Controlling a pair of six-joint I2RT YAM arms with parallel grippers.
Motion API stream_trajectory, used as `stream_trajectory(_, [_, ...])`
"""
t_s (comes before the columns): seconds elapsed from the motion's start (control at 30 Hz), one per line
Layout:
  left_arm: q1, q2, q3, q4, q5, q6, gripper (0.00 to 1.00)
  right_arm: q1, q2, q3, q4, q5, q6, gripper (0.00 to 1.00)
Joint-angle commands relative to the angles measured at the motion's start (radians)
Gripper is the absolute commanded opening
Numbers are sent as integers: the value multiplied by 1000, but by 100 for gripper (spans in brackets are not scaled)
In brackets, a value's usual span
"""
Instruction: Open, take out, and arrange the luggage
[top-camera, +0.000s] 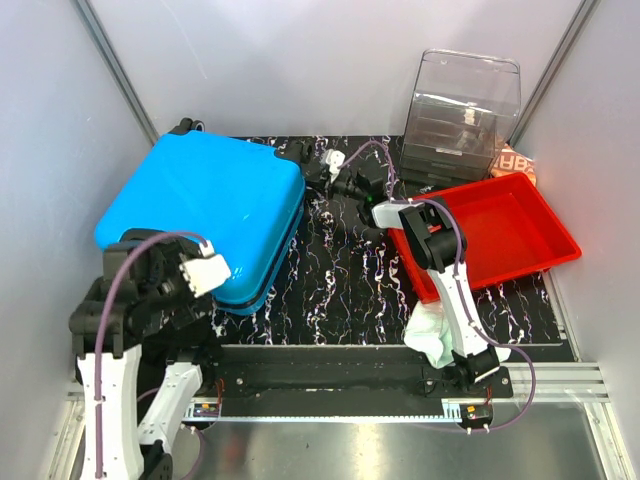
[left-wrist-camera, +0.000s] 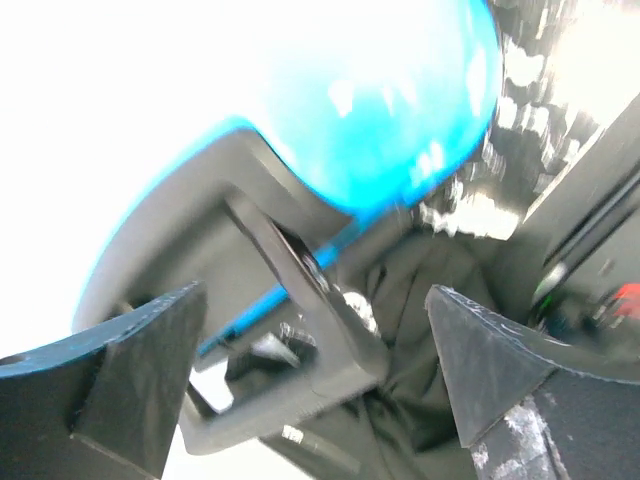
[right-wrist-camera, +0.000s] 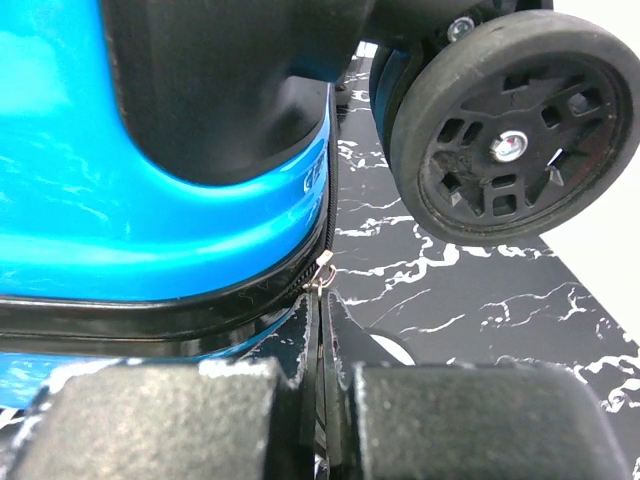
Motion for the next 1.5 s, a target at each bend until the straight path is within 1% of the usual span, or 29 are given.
stream_trajectory(0.0, [-4,116,135,36,218,-210,99,21,-164,-79,193,-98,48,0])
stream_trajectory(0.03, [-3,160,164,65,244,-268,99,30,-177,-124,210,-98,48,0])
stream_trajectory(0.07, [-4,184,176,79,295,-295,99,33,-191,-151,224,-95,48,0])
stream_trajectory(0.1, [-12,205,188,97,310,-322,99,36,-220,-177,235,-90,46,0])
stream_trajectory(0.13, [-36,243,201,153,311,-388,99,47,-238,-230,247,-78,42,0])
stream_trajectory(0.17, [-93,259,202,189,263,-421,99,53,-255,-258,247,-72,26,0])
stream_trajectory(0.2, [-131,288,201,227,216,-485,99,58,-293,-284,243,-64,13,0])
stream_trajectory(0.23, [-174,305,201,290,112,-505,99,62,-313,-338,218,-43,-1,0])
stream_trajectory(0.27, [-260,323,202,318,59,-523,99,73,-333,-362,203,-28,-41,0])
stream_trajectory(0.33, [-328,388,240,367,-20,-560,99,84,-384,-439,158,17,-92,0])
stream_trajectory(0.37, [-377,412,263,378,-27,-570,99,93,-398,-462,152,29,-124,0])
stream_trajectory(0.4, [-400,461,315,392,-31,-588,98,96,-424,-485,155,37,-126,0])
stream_trajectory(0.43, [-423,486,342,416,-39,-593,98,99,-436,-529,164,48,-124,0])
stream_trajectory(0.47, [-472,512,369,424,-47,-593,98,101,-448,-551,180,58,-106,0])
stream_trajectory(0.5, [-500,562,417,433,-62,-596,98,108,-471,-573,204,71,-100,0])
stream_trajectory(0.57, [-561,619,455,455,-96,-599,98,121,-491,-623,209,103,-96,0])
stream_trajectory(0.6, [-575,677,484,470,-108,-613,98,137,-508,-637,198,114,-99,0])
stream_trajectory(0.67, [-605,736,510,479,-128,-611,98,156,-522,-672,198,137,-100,0])
stream_trajectory(0.7, [-610,783,529,503,-140,-616,99,170,-536,-688,212,147,-96,0])
stream_trajectory(0.77, [-610,831,547,521,-156,-614,99,181,-550,-729,242,183,-69,0])
stream_trajectory(0.8, [-610,875,569,522,-151,-604,99,184,-559,-741,267,192,-57,0])
stream_trajectory(0.9, [-612,966,610,518,-131,-597,99,188,-574,-778,272,230,-29,0])
stream_trajectory(1.03, [-610,1070,669,511,-188,-585,98,190,-570,-781,267,252,-34,0])
stream_trajectory(1.17, [-610,1164,704,501,-191,-596,97,188,-568,-789,272,258,-35,0])
stream_trajectory(1.2, [-610,1179,713,499,-205,-602,95,188,-566,-794,276,261,-35,0])
stream_trajectory(1.23, [-609,1195,721,495,-206,-605,91,188,-566,-797,276,261,-35,0])
stream_trajectory(1.37, [-609,1276,767,433,-211,-611,84,187,-570,-803,281,272,-34,0])
stream_trajectory(1.47, [-603,1319,782,430,-216,-610,76,184,-560,-800,290,285,-5,0])
